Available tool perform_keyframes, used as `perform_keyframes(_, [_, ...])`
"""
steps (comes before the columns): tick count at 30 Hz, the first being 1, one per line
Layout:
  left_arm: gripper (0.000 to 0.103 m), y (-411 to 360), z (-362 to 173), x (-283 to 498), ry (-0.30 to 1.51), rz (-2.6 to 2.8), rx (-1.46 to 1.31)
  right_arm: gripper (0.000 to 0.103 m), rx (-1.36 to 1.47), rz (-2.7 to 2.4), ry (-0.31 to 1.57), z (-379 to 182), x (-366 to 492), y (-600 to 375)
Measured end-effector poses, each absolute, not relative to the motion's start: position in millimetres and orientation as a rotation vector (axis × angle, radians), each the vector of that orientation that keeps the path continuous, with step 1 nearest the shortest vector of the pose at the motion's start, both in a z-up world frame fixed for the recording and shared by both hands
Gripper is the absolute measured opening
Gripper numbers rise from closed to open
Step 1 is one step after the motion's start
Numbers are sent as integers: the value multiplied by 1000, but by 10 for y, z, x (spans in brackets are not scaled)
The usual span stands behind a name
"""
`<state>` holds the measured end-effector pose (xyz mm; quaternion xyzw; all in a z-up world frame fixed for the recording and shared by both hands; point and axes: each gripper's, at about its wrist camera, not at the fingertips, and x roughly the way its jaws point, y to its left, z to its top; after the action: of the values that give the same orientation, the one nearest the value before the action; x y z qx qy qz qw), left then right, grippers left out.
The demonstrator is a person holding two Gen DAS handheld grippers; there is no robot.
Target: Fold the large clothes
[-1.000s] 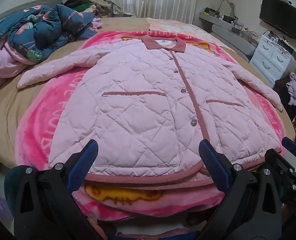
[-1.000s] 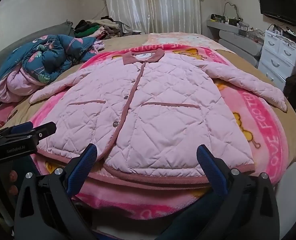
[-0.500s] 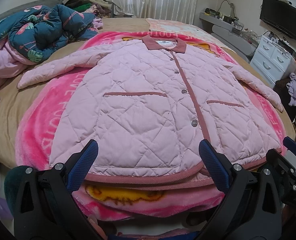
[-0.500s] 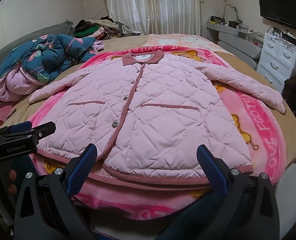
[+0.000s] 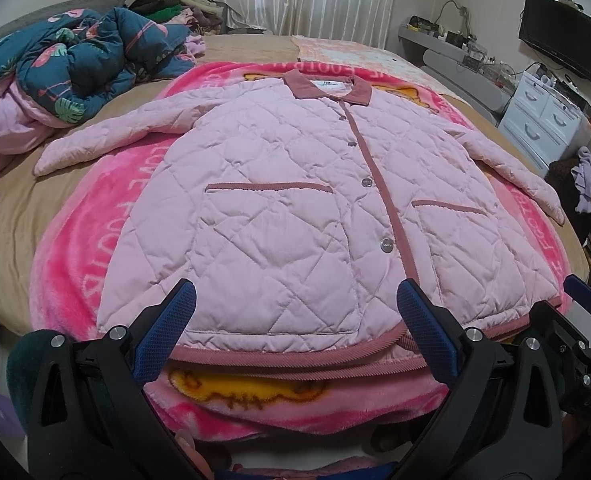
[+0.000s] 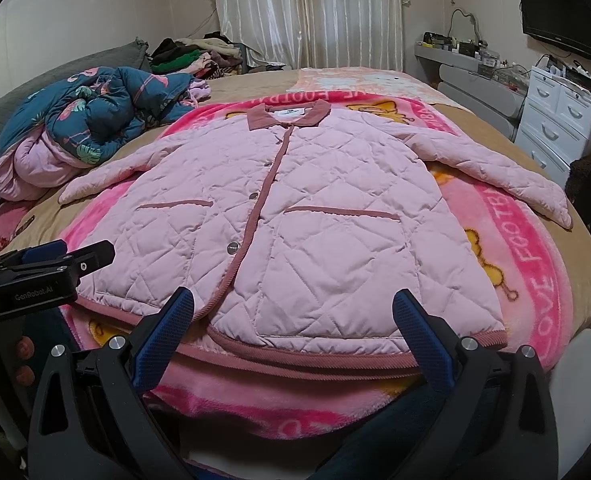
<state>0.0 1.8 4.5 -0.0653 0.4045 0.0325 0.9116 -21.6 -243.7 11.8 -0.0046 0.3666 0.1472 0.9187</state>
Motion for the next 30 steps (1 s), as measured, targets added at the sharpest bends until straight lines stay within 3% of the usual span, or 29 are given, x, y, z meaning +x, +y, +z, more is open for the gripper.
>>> perform_keyframes(30, [94,21,52,207,856,73,-135,99,3,314,765,213,21,-2408])
